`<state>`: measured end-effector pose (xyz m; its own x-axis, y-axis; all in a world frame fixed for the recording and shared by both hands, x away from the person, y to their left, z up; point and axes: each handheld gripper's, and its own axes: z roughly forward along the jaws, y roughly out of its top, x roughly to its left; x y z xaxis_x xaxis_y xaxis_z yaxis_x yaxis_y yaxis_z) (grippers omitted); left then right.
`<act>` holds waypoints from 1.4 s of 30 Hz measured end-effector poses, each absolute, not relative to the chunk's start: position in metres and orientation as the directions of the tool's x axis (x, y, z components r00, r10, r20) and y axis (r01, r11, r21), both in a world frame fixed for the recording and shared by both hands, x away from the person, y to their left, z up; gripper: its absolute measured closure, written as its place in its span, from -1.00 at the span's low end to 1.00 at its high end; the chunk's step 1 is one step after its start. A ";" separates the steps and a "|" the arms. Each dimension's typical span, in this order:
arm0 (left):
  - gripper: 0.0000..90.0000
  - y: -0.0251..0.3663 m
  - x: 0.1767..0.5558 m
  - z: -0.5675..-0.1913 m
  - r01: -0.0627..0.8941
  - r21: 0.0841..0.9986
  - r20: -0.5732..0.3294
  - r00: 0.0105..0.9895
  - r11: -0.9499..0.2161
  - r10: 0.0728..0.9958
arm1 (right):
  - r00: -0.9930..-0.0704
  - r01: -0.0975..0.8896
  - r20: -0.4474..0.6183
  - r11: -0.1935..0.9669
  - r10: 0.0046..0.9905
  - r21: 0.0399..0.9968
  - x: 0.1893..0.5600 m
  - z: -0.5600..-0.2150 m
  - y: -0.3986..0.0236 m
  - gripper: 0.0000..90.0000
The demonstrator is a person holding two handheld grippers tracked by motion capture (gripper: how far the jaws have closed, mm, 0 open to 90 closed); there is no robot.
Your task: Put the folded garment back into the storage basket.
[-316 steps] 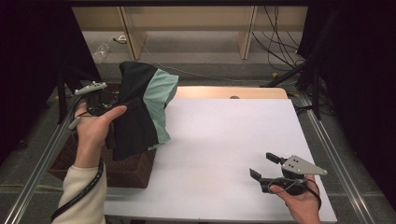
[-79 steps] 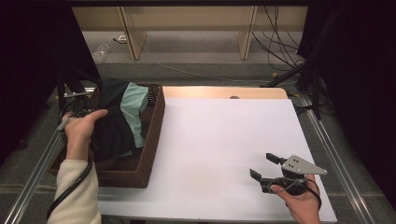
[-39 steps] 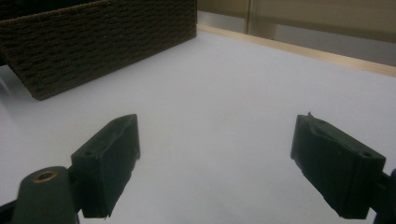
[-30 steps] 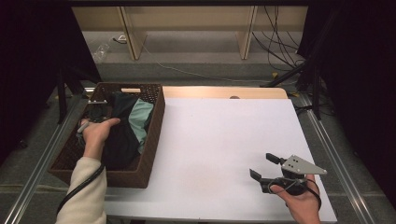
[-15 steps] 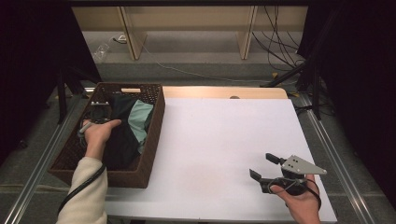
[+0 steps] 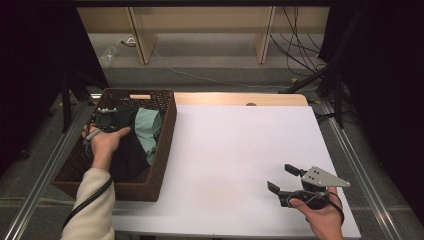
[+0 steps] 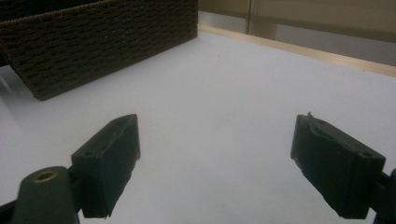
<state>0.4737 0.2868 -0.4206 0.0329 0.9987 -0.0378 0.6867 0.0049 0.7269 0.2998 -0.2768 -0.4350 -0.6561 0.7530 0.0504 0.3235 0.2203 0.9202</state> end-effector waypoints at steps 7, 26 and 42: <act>-0.33 0.284 0.468 -0.402 0.633 0.774 -0.062 0.034 0.027 0.997 | -0.656 0.324 0.051 0.220 0.753 0.920 0.300 -0.435 -0.277 -0.63; -0.52 0.259 0.453 -0.359 0.474 0.878 -0.184 0.203 0.067 0.962 | -0.654 0.326 0.054 0.217 0.754 0.920 0.300 -0.435 -0.277 -0.63; -0.69 0.221 0.441 -0.342 0.450 0.893 -0.221 0.388 0.026 0.895 | -0.650 0.328 0.056 0.214 0.758 0.920 0.300 -0.435 -0.278 -0.63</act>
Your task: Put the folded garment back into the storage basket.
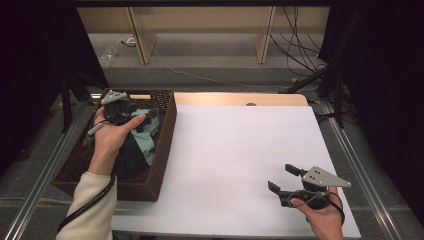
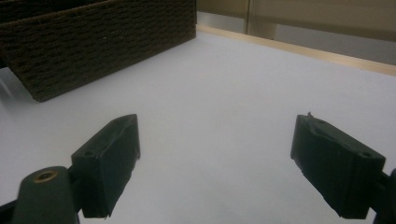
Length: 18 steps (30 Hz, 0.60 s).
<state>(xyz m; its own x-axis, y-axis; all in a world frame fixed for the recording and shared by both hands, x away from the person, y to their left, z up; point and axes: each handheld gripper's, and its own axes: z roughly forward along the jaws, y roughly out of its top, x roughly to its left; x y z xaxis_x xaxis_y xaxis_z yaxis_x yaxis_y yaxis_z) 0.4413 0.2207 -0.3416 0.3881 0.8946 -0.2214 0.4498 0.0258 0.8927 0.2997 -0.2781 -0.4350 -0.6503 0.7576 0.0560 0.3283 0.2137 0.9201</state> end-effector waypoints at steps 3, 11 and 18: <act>-0.74 0.212 0.439 -0.340 0.436 0.900 -0.220 0.428 0.014 0.877 | -0.649 0.328 0.056 0.214 0.759 0.920 0.300 -0.435 -0.278 -0.63; -0.80 0.195 0.431 -0.339 0.414 0.910 -0.235 0.526 -0.004 0.817 | -0.649 0.330 0.056 0.213 0.759 0.920 0.300 -0.435 -0.279 -0.63; -0.82 0.191 0.422 -0.346 0.398 0.917 -0.211 0.560 -0.036 0.801 | -0.647 0.331 0.059 0.211 0.760 0.920 0.300 -0.435 -0.279 -0.63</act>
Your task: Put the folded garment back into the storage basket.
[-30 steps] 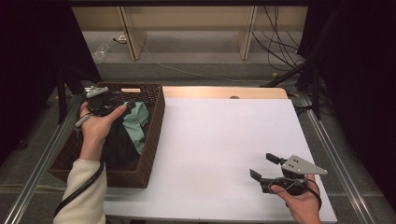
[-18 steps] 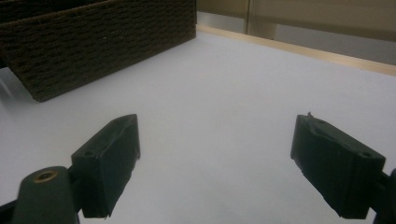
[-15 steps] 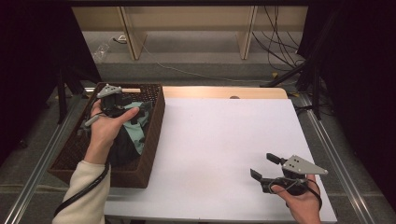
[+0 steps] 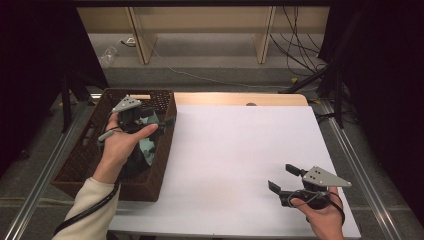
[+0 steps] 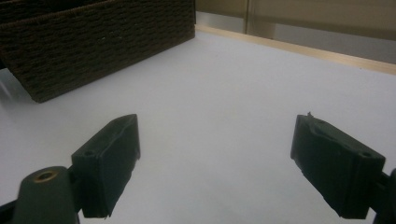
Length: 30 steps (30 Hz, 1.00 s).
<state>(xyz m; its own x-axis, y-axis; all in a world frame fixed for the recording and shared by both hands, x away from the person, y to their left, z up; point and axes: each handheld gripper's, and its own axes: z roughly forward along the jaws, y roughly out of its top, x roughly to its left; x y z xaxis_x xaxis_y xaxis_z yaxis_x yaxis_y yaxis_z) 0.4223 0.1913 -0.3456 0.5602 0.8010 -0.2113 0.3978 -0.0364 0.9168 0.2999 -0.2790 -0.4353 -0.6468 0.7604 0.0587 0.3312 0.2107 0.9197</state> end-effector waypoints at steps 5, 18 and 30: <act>-0.87 0.189 0.412 -0.350 0.387 0.920 -0.193 0.579 -0.059 0.792 | -0.646 0.331 0.058 0.211 0.761 0.920 0.300 -0.435 -0.279 -0.63; -0.88 0.178 0.388 -0.357 0.318 0.945 -0.164 0.669 -0.079 0.725 | -0.647 0.332 0.059 0.212 0.760 0.919 0.300 -0.435 -0.279 -0.63; -0.85 0.175 0.361 -0.375 0.287 0.955 -0.159 0.713 -0.078 0.683 | -0.647 0.330 0.059 0.210 0.761 0.920 0.300 -0.435 -0.279 -0.63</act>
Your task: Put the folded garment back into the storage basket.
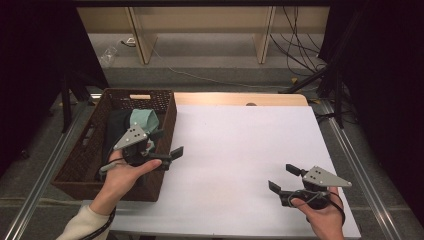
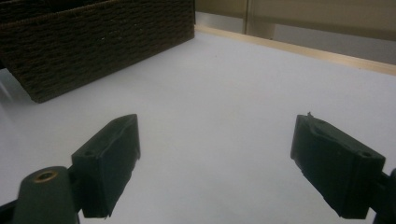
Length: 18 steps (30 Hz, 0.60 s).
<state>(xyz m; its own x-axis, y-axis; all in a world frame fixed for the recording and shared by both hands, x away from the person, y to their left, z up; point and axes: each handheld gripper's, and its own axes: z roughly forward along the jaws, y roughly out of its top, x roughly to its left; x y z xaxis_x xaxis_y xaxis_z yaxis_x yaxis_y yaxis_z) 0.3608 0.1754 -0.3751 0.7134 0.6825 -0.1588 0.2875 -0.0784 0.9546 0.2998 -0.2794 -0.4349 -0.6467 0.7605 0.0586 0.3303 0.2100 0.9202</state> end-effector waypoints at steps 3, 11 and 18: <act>-0.85 0.178 0.357 -0.379 0.296 0.951 -0.160 0.713 -0.087 0.683 | -0.647 0.331 0.057 0.213 0.760 0.919 0.300 -0.435 -0.279 -0.63; -0.85 0.182 0.344 -0.383 0.301 0.949 -0.162 0.719 -0.092 0.676 | -0.648 0.331 0.056 0.215 0.760 0.919 0.300 -0.435 -0.279 -0.63; -0.84 0.189 0.338 -0.391 0.316 0.943 -0.163 0.712 -0.104 0.683 | -0.649 0.331 0.055 0.216 0.759 0.919 0.300 -0.435 -0.279 -0.63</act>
